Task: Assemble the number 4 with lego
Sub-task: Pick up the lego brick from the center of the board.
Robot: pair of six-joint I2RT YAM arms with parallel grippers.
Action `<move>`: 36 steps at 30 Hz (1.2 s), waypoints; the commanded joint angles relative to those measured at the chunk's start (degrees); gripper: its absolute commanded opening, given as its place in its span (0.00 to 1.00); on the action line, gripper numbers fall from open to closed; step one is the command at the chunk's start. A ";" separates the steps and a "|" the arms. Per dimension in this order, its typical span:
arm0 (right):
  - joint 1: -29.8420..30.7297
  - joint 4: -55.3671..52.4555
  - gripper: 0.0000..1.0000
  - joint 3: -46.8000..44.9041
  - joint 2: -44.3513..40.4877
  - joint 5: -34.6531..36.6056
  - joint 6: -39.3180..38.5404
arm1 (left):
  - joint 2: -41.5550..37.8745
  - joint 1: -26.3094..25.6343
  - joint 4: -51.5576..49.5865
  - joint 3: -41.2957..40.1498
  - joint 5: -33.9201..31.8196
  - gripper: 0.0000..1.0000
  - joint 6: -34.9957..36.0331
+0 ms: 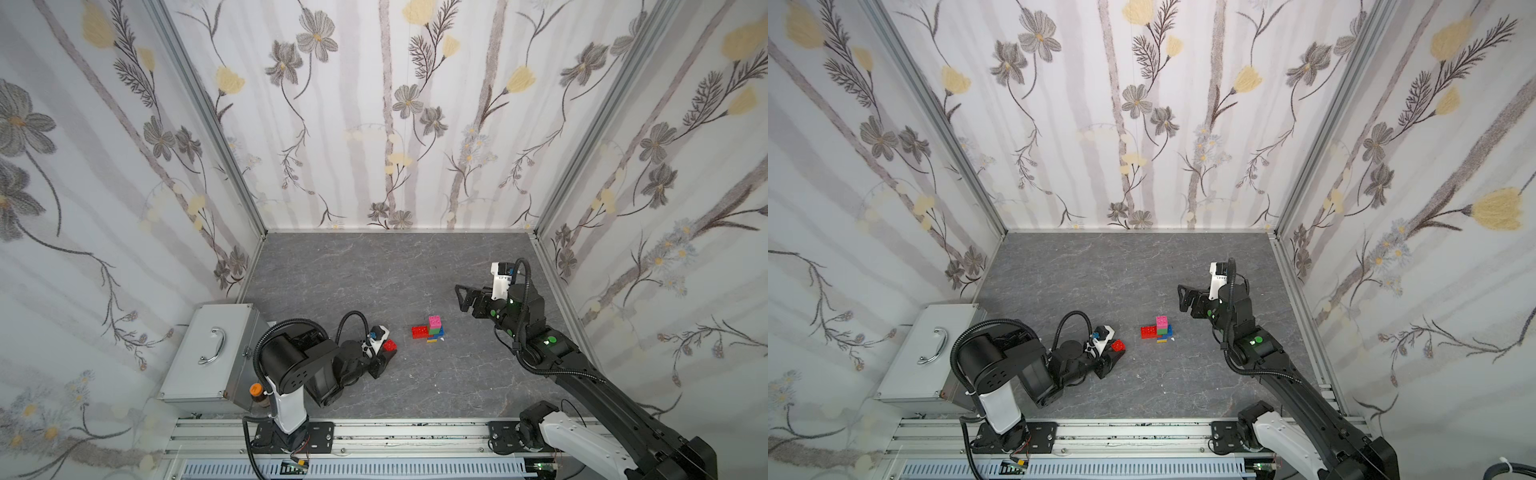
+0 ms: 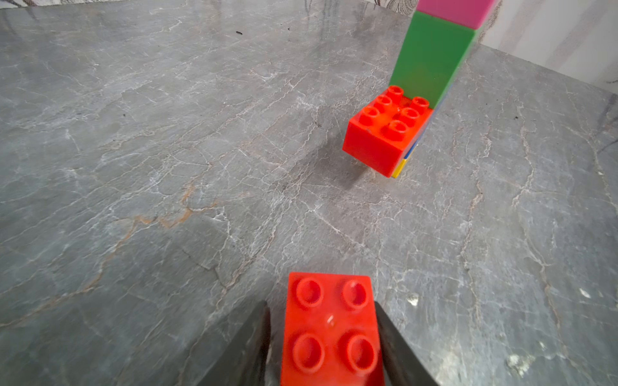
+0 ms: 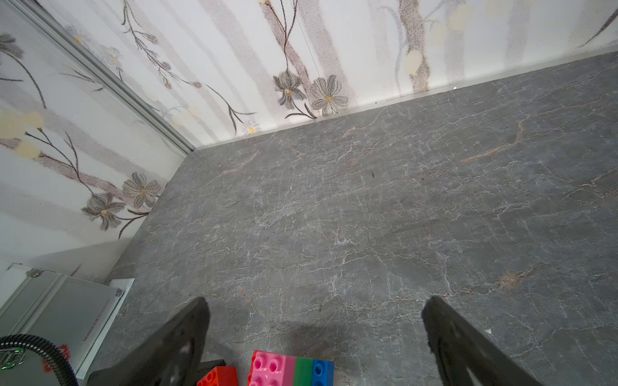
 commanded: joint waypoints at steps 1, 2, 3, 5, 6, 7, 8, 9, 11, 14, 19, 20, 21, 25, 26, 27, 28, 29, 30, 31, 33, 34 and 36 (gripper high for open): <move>0.06 1.50 1.00 -0.46 -0.06 -0.18 0.52 | 0.16 0.00 2.13 0.26 0.45 0.42 0.41; 0.07 1.47 1.00 -0.48 -0.01 -0.13 0.63 | 0.25 0.00 2.16 0.31 0.58 0.37 0.37; 0.09 1.39 1.00 -0.64 0.03 0.19 0.71 | 0.26 0.00 2.12 0.17 0.47 0.33 0.38; 0.05 1.23 1.00 -0.96 -0.05 1.58 1.73 | 0.02 0.00 2.16 0.10 0.24 0.26 0.32; -0.01 1.32 1.00 -1.14 -0.14 2.56 2.56 | -0.27 0.00 2.16 0.13 0.16 0.23 0.30; -0.13 1.18 1.00 -1.47 -0.29 2.88 3.12 | -0.71 0.00 2.11 0.11 0.18 0.19 0.28; -0.21 1.68 1.00 -2.04 -0.48 2.78 3.49 | -1.27 0.04 2.08 0.16 0.36 0.15 0.24; -0.26 1.89 1.00 -2.53 -0.58 2.53 3.40 | -2.15 -0.01 1.89 0.42 0.54 0.11 0.18; -0.36 1.81 1.00 -2.82 -0.66 0.77 1.88 | -5.08 0.04 -0.92 1.39 1.43 0.06 0.11; -0.45 0.25 1.00 -2.48 -0.16 -0.63 0.85 | -12.49 0.09 -15.26 6.14 3.11 0.00 0.51; -0.47 -2.10 1.00 -1.01 3.29 -9.30 0.82 | -23.52 0.50 -35.96 12.69 5.77 0.00 8.65; -0.40 -2.97 0.98 -0.54 4.30 -10.71 1.34 | -25.40 0.99 -35.22 11.83 7.07 0.00 10.68; -0.40 -3.72 0.97 -0.22 5.31 -12.52 1.72 | -27.09 1.36 -35.83 11.74 7.39 0.00 12.16; -0.40 -6.96 0.89 2.08 9.18 -19.78 3.03 | -31.69 3.41 -51.94 18.61 13.95 0.00 17.17; -0.36 -8.06 0.85 2.74 10.31 -22.20 2.40 | -32.40 3.67 -53.66 19.66 15.25 0.00 18.02; -0.32 -9.23 0.81 3.60 11.48 -23.84 1.82 | -33.27 3.90 -53.49 19.99 16.44 0.00 18.44; -0.31 -10.74 0.77 3.86 12.48 -24.63 1.57 | -33.01 4.48 -53.66 20.68 17.98 0.00 18.29; -0.34 -12.09 0.75 4.44 13.33 -24.87 1.52 | -32.36 5.21 -54.67 21.78 19.73 0.00 17.60; -0.39 -13.66 0.73 6.29 14.23 -24.96 1.19 | -32.18 5.86 -56.17 23.16 21.62 0.00 16.93; -0.35 -15.07 0.69 7.00 15.12 -25.30 0.80 | -30.21 6.13 -56.40 24.04 23.02 0.00 16.48; -0.20 -16.90 0.62 8.23 16.34 -26.05 0.11 | -28.63 6.30 -55.28 25.10 25.40 0.00 15.53; -0.12 -17.23 0.58 8.61 16.70 -26.31 0.02 | -27.90 6.33 -53.86 25.55 25.75 0.00 14.14; 0.00 -17.53 0.54 9.30 17.40 -26.72 0.06 | -26.06 6.79 -51.83 26.82 25.59 0.00 10.63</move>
